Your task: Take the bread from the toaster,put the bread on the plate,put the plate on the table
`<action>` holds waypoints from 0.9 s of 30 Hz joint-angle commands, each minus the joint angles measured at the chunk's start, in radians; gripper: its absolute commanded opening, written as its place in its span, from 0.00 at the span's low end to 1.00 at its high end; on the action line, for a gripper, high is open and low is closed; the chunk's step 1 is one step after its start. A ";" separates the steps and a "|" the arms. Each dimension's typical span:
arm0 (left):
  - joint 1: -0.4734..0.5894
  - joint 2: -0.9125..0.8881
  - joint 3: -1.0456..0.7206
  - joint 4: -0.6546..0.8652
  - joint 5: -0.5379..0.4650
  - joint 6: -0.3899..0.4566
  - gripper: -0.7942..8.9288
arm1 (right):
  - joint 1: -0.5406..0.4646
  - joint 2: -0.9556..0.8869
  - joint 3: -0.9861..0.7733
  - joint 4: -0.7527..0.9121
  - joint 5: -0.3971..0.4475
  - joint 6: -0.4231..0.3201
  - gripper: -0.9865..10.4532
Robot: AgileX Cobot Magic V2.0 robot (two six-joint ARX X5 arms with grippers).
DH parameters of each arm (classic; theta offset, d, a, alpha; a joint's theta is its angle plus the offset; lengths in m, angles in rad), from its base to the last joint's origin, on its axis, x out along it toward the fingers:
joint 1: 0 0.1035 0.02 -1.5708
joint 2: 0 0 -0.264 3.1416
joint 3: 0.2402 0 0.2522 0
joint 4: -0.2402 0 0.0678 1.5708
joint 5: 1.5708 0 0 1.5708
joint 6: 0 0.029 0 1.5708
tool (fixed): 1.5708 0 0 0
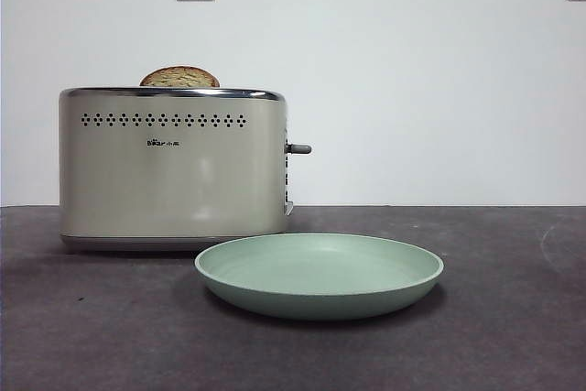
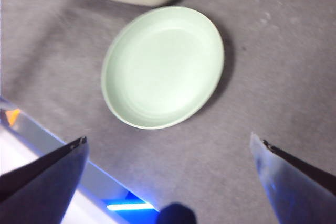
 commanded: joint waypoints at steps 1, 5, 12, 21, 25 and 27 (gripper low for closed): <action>-0.002 -0.038 0.002 -0.093 0.035 -0.029 0.08 | 0.002 0.045 0.001 0.021 0.006 0.014 0.63; -0.008 -0.095 -0.001 -0.187 0.046 -0.029 0.08 | 0.002 0.122 0.001 0.060 0.006 0.024 0.62; -0.009 -0.180 -0.029 -0.263 0.090 -0.029 0.08 | 0.033 0.282 0.001 0.148 0.006 0.035 0.55; -0.008 -0.257 -0.246 -0.252 0.090 -0.021 0.08 | 0.121 0.492 0.001 0.287 0.077 0.088 0.55; -0.008 -0.259 -0.263 -0.251 0.090 -0.018 0.07 | 0.156 0.578 0.001 0.346 0.090 0.106 0.54; -0.008 -0.259 -0.263 -0.246 0.090 -0.018 0.07 | 0.169 0.610 0.001 0.369 0.108 0.111 0.49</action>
